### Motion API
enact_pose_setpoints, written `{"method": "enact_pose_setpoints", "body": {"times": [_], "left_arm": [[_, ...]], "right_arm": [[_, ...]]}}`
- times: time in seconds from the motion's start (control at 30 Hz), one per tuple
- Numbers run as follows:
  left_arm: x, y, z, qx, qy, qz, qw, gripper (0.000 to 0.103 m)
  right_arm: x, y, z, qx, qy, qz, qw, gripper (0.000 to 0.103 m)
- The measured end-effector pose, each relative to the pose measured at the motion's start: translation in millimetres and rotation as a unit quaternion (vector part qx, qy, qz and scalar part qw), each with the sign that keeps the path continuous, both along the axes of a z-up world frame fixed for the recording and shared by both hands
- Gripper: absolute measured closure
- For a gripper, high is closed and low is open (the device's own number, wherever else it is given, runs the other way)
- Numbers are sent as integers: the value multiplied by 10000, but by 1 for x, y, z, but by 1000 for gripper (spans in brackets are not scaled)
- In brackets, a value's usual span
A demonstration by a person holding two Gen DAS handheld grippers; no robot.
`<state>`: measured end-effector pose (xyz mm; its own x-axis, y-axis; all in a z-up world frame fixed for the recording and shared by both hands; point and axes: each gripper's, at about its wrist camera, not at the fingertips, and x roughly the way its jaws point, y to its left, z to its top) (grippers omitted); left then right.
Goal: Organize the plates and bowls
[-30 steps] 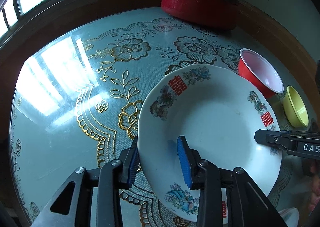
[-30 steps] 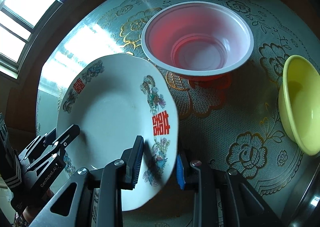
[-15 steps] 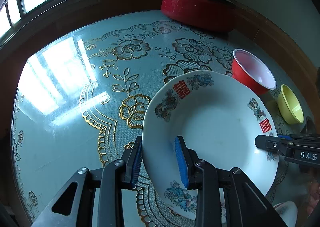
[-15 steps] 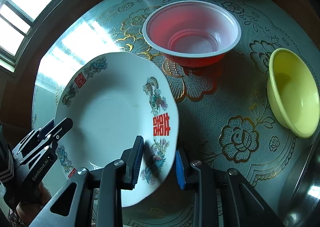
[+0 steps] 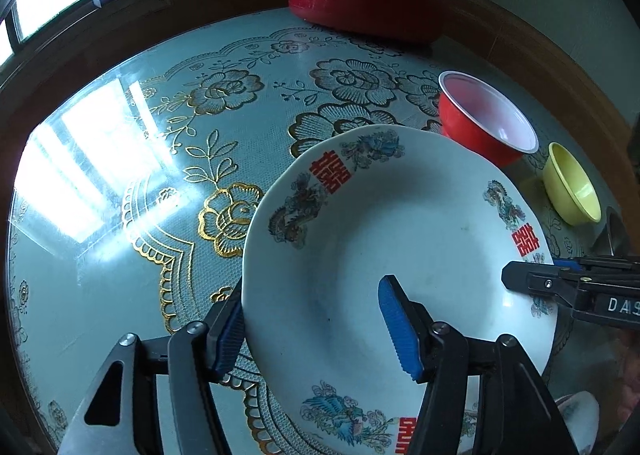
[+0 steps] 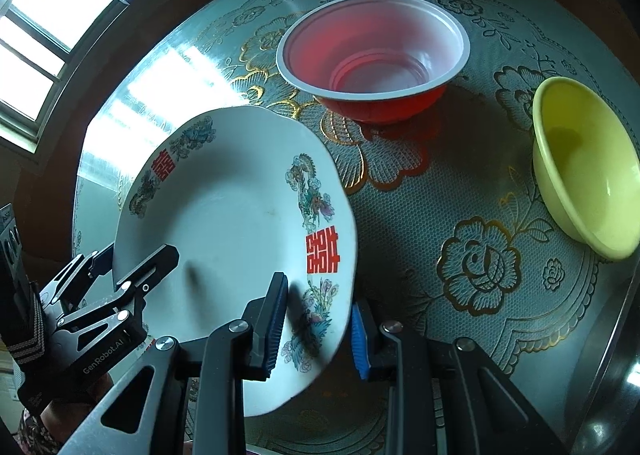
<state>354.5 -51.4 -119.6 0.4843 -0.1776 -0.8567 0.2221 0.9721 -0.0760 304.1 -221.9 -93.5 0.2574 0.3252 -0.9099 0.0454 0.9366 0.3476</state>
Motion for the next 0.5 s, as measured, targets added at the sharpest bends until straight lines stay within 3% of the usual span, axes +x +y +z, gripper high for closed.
{"method": "enact_pose_setpoints", "body": {"times": [0.1, 0.23, 0.5], "left_arm": [[0, 3, 1, 208, -123, 212, 9995, 61], [-1, 10, 3, -19, -46, 275, 9996, 66], [-11, 11, 12, -60, -185, 353, 9992, 68]], "right_arm": [[-1, -3, -2, 46, -8, 1, 10000, 75], [-2, -5, -4, -21, -38, -5, 10000, 75], [-8, -5, 3, -51, -106, -9, 9999, 75]]}}
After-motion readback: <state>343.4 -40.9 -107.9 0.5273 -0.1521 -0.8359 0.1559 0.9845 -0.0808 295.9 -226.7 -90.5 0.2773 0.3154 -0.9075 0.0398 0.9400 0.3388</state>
